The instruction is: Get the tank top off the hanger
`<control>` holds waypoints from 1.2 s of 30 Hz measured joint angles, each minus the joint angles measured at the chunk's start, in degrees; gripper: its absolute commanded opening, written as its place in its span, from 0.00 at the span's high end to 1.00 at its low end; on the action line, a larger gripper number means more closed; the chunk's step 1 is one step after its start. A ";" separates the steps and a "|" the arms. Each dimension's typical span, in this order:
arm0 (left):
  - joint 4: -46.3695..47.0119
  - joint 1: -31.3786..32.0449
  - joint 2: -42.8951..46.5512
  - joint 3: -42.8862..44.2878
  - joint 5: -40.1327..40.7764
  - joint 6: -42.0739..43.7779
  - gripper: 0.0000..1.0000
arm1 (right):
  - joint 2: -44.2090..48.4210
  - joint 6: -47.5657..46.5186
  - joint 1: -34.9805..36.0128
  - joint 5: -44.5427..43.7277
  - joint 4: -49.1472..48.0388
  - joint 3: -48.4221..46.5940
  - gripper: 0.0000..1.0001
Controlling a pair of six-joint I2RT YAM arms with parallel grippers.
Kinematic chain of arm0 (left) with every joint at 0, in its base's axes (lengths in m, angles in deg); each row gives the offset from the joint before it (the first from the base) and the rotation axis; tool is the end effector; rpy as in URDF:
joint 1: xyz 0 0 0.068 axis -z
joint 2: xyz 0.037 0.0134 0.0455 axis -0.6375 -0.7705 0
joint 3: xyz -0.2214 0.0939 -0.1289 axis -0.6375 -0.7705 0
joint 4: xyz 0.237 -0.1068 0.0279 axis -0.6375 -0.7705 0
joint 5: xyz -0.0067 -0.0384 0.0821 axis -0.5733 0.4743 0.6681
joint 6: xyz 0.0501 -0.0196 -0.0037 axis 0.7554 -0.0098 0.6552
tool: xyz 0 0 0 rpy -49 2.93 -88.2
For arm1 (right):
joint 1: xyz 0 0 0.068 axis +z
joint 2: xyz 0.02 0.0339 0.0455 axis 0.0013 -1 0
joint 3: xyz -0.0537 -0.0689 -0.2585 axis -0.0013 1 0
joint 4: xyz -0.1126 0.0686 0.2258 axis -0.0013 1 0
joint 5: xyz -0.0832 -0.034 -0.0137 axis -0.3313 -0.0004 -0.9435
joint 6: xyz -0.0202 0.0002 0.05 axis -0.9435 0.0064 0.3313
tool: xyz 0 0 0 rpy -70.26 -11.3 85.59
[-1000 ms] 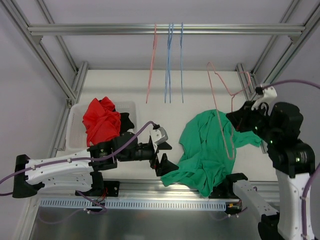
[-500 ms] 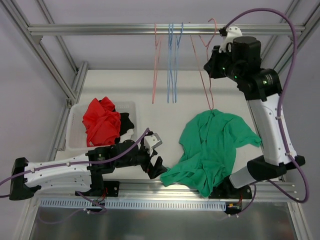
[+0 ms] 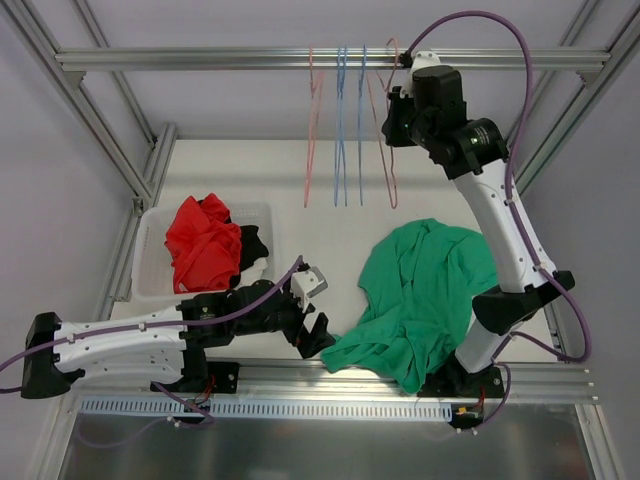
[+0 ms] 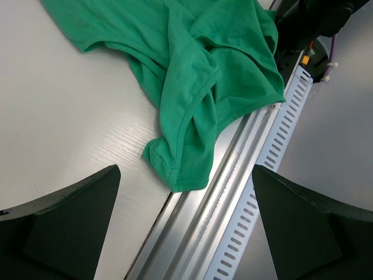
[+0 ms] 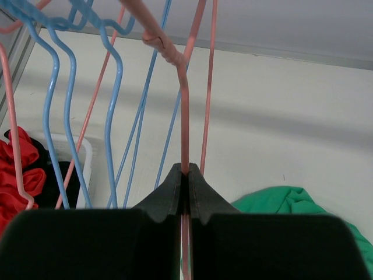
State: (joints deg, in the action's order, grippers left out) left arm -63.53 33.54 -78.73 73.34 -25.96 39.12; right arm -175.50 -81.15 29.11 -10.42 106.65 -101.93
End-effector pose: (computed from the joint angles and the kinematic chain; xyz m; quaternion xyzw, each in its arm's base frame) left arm 0.0603 -0.1940 0.2795 0.3632 0.7388 -0.3976 0.4051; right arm 0.3007 0.1607 0.5107 -0.1794 0.7954 0.0595 0.5758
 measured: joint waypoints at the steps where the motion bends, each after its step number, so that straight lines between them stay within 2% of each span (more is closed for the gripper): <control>1: -0.02 0.02 -0.44 0.02 -0.02 0.00 0.01 | -0.63 0.35 0.09 -0.24 -0.37 0.00 1.00; 15: 0.09 0.44 -2.64 0.13 0.02 -1.03 0.01 | -4.74 2.40 0.50 -1.55 -3.13 -0.02 1.00; 16: 0.07 0.68 -2.89 0.13 0.04 -1.05 0.01 | -4.74 2.43 0.50 -1.49 -3.13 -0.02 0.93; 19: 0.28 0.79 -3.54 0.15 0.37 -1.09 0.01 | -4.70 2.91 0.70 -0.96 -3.30 0.09 0.59; 21: 0.46 0.79 -4.37 0.33 1.22 -1.27 0.01 | -4.17 2.91 0.74 -0.72 -3.89 1.14 0.54; 22: 0.55 0.79 -5.09 0.57 1.64 -1.42 0.01 | -3.72 2.91 0.79 -0.61 -4.04 2.03 0.42; 24: 0.76 0.81 -7.19 1.46 2.67 -1.99 0.01 | -2.10 2.91 0.85 -0.42 -4.33 4.59 0.25; 25: 0.90 0.81 -8.44 2.10 3.02 -2.38 0.01 | -0.92 2.67 0.85 -0.39 -4.55 6.34 0.08; 26: 1.22 0.85 -9.92 2.86 3.43 -2.62 0.01 | 0.50 2.78 0.85 -0.44 -4.59 7.93 0.01; 30: 2.54 2.29 -18.23 7.54 6.01 -2.95 0.01 | 11.17 0.94 0.39 -1.38 -5.16 18.36 0.01; 36: 4.26 3.82 -35.56 18.88 7.74 -2.40 0.01 | 38.47 -0.87 -6.86 -3.80 -3.61 35.98 0.00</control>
State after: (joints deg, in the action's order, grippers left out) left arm -59.27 37.37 -114.29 92.23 -18.23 36.71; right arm -137.03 -82.03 22.25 -14.22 103.05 -65.95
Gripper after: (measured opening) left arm 0.986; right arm 0.993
